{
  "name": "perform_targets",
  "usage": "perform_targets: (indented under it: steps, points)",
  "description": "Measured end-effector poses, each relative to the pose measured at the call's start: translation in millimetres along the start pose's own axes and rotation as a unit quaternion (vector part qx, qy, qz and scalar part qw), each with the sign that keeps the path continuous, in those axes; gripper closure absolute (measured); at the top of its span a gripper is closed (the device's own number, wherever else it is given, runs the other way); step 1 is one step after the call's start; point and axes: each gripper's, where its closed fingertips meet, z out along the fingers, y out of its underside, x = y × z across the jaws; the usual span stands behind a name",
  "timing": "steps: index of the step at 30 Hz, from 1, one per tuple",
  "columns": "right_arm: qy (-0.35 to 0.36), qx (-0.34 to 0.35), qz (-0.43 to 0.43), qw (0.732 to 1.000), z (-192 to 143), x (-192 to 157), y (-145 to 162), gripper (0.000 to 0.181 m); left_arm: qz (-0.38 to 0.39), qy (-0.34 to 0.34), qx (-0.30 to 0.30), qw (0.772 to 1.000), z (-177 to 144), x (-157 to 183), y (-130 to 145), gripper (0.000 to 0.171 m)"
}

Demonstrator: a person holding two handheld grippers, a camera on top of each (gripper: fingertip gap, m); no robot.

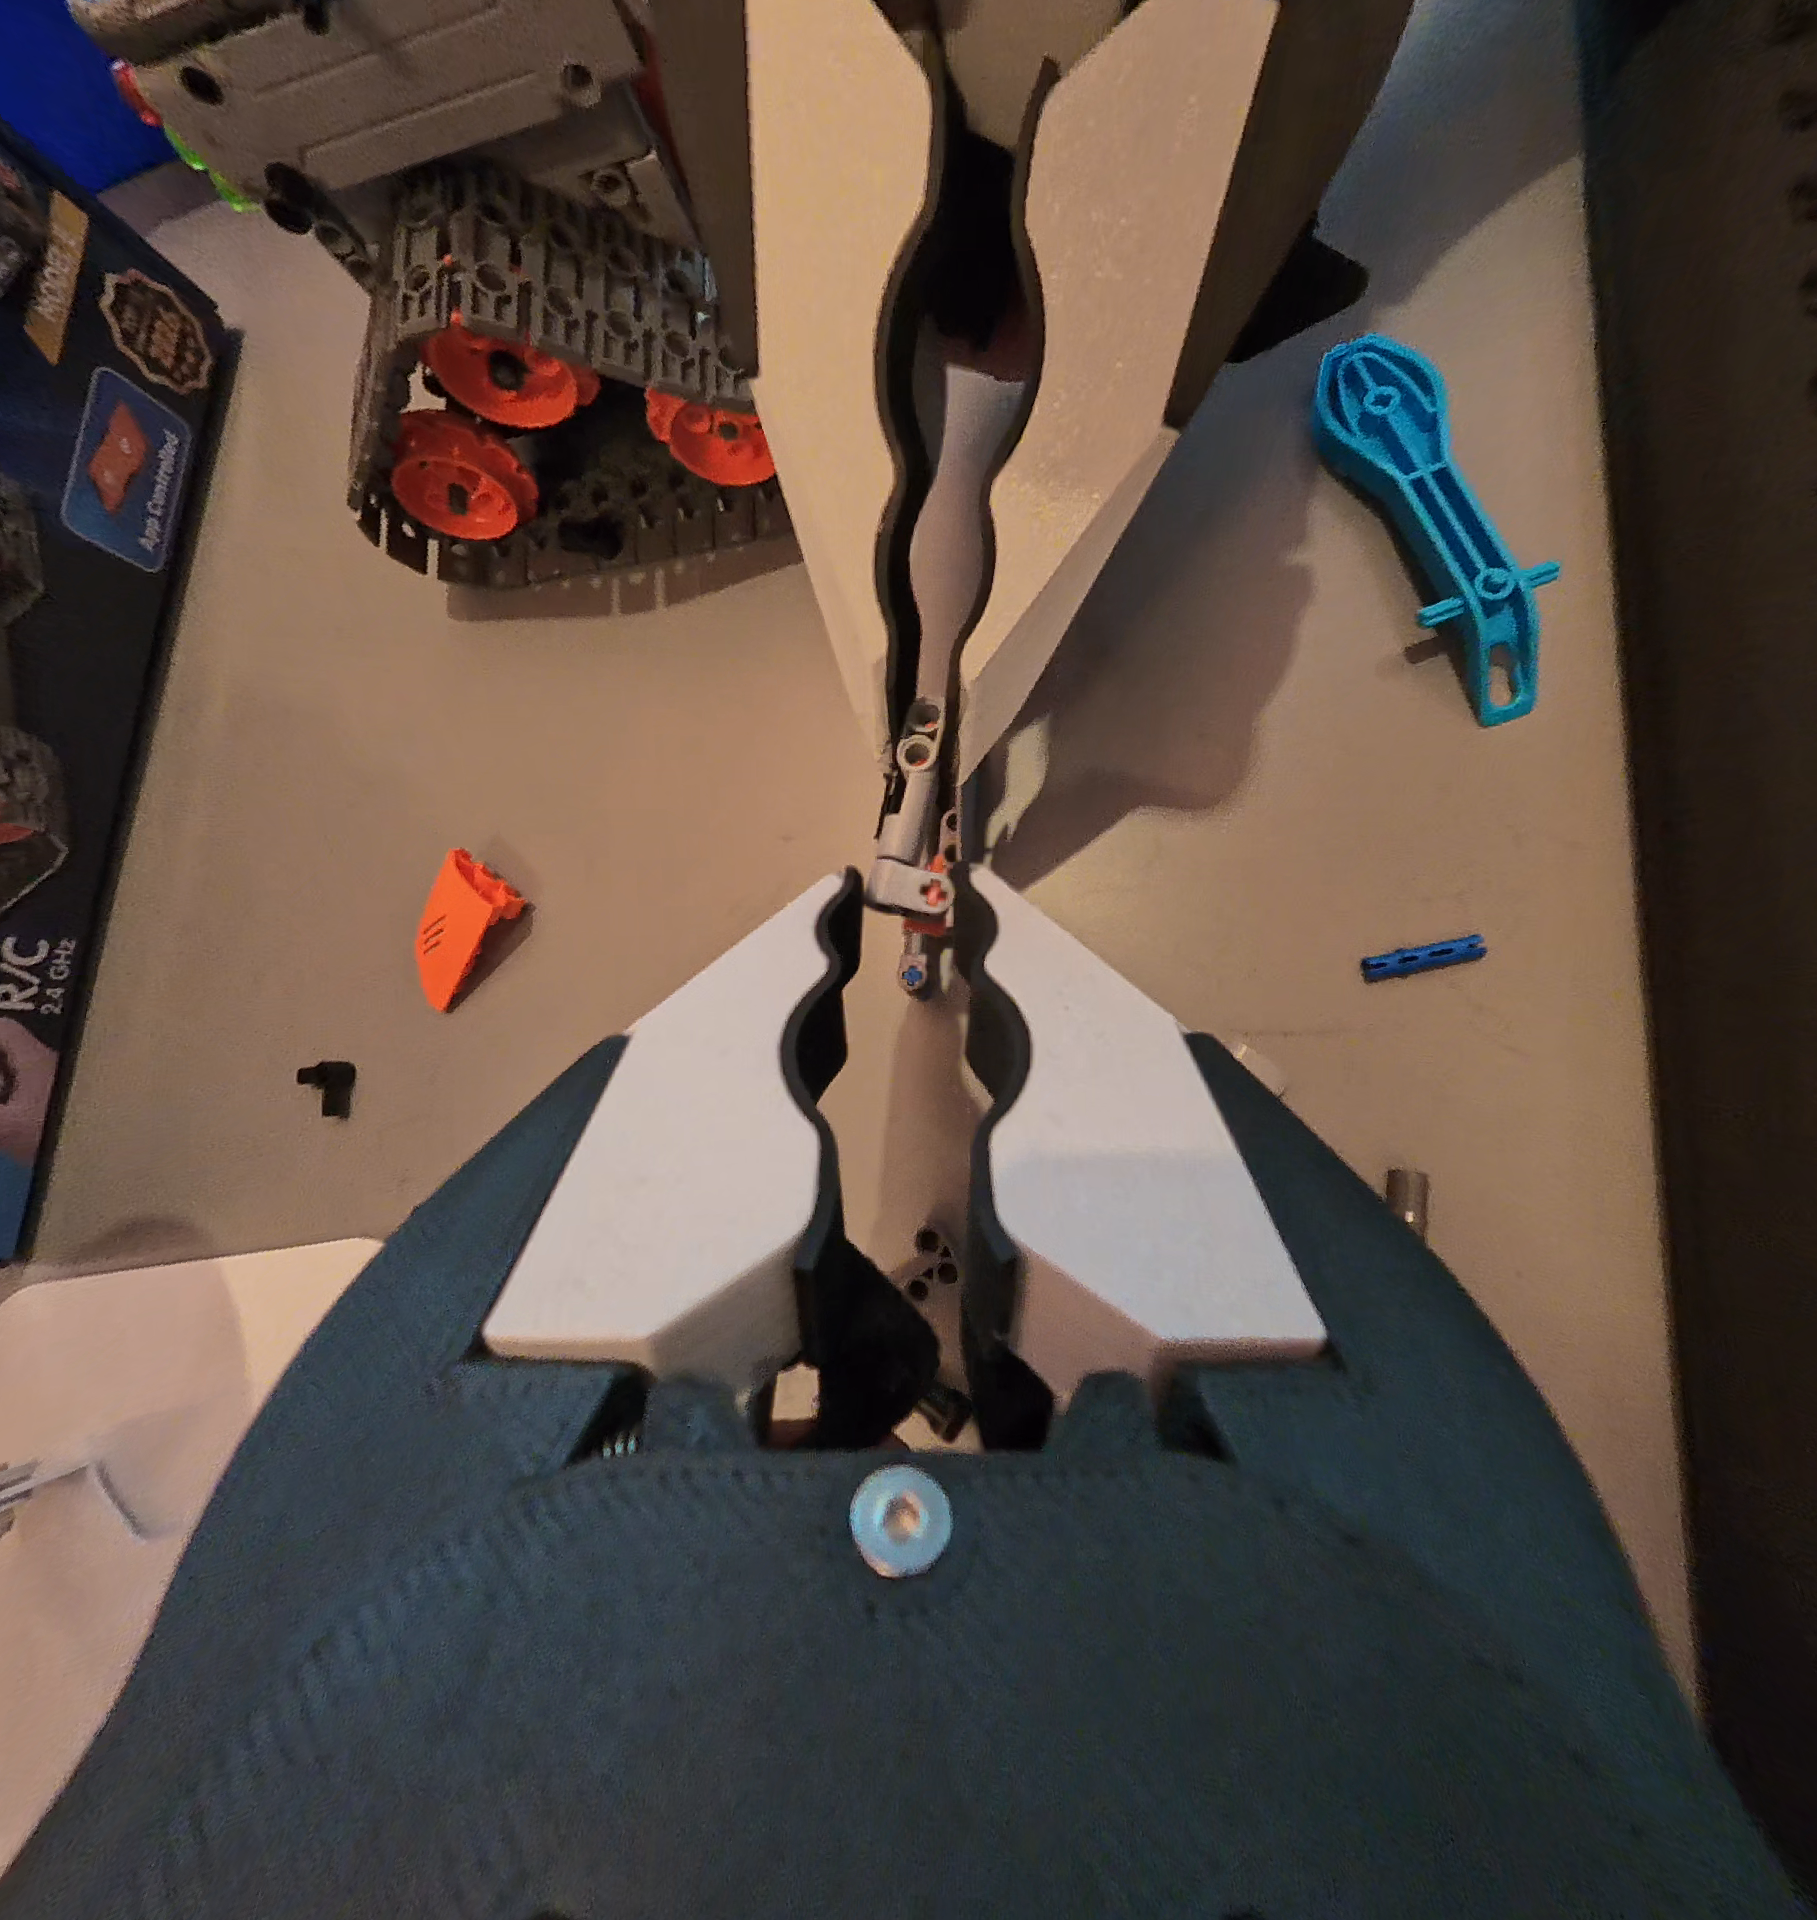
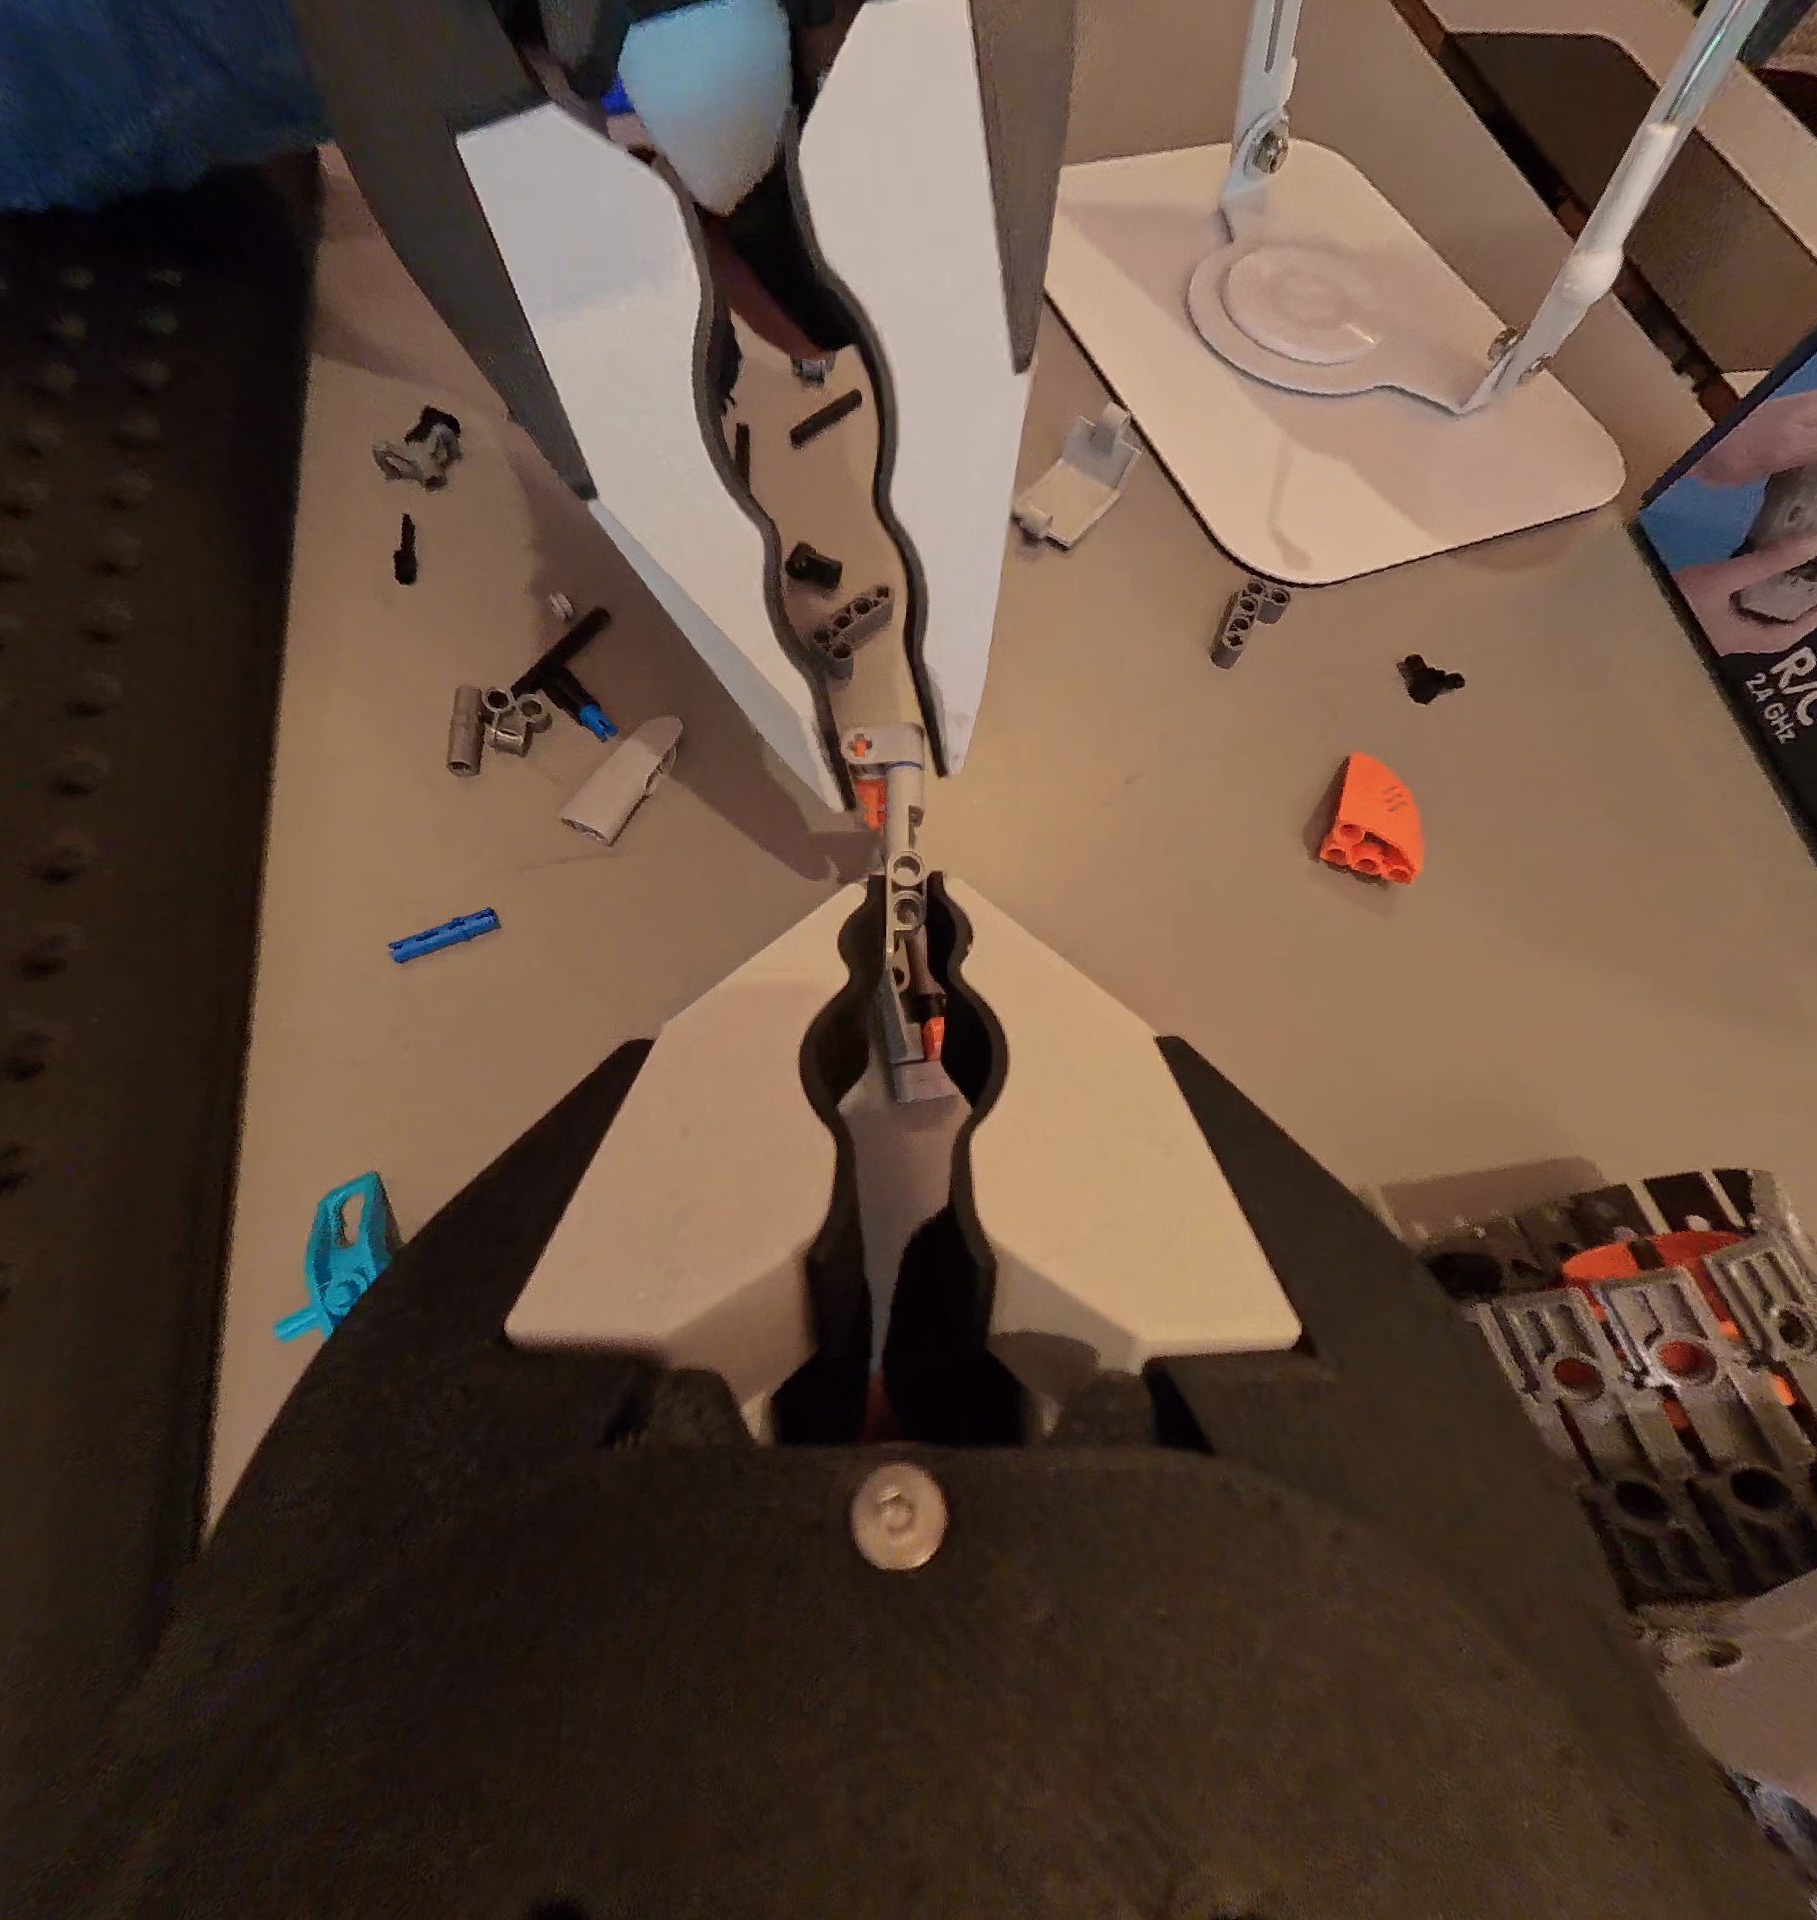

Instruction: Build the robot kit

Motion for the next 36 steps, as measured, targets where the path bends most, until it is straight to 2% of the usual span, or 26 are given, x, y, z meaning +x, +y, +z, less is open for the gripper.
perform_targets:
  steps: [5, 10, 17, 21, 22, 23, 29, 31, 34, 36]
  points:
    - [0.002, 0.009, -0.001, 1.0, -2.3, 0.1, -2.5, 0.177, -0.03, 0.016, 0.017, 0.999, -1.1, 0.2, -2.4, 0.156]
    - [0.064, -0.004, -0.091, 0.994, -4.0, 4.3, -5.9, 0.177, -0.089, 0.045, 0.036, 0.994, -5.5, -0.6, -6.9, 0.157]
    - [0.149, -0.029, -0.2, 0.968, -1.9, 12.4, -8.0, 0.177, -0.148, 0.065, 0.048, 0.986, -5.4, -5.5, -4.3, 0.156]
    - [0.133, -0.015, -0.172, 0.976, -1.7, 12.8, -7.4, 0.172, -0.143, 0.048, 0.046, 0.987, -5.2, -8.5, -2.6, 0.156]
    - [0.115, -0.021, -0.144, 0.983, -2.1, 11.4, -4.1, 0.159, -0.141, 0.037, 0.036, 0.989, -4.7, -10.6, 1.4, 0.156]
    - [0.096, -0.034, -0.12, 0.988, -2.2, 9.9, 1.7, 0.155, -0.134, 0.026, 0.024, 0.99, -3.5, -12.5, 6.9, 0.156]
    - [0.044, -0.102, -0.098, 0.989, 6.0, 0.0, 34.0, 0.152, -0.111, 0.024, 0.012, 0.993, 3.8, -4.1, 17.5, 0.156]
    - [0.036, -0.119, -0.089, 0.988, 10.4, 0.1, 43.5, 0.153, -0.097, 0.025, 0.015, 0.995, 5.7, -0.5, 16.4, 0.157]
    - [0.033, -0.118, -0.083, 0.989, 15.3, 1.0, 45.7, 0.167, -0.082, 0.018, 0.0, 0.996, 10.8, 1.5, 21.4, 0.156]
    - [0.036, -0.117, -0.083, 0.989, 16.6, 2.4, 45.5, 0.167, -0.077, 0.015, -0.015, 0.997, 13.3, 2.7, 27.4, 0.156]
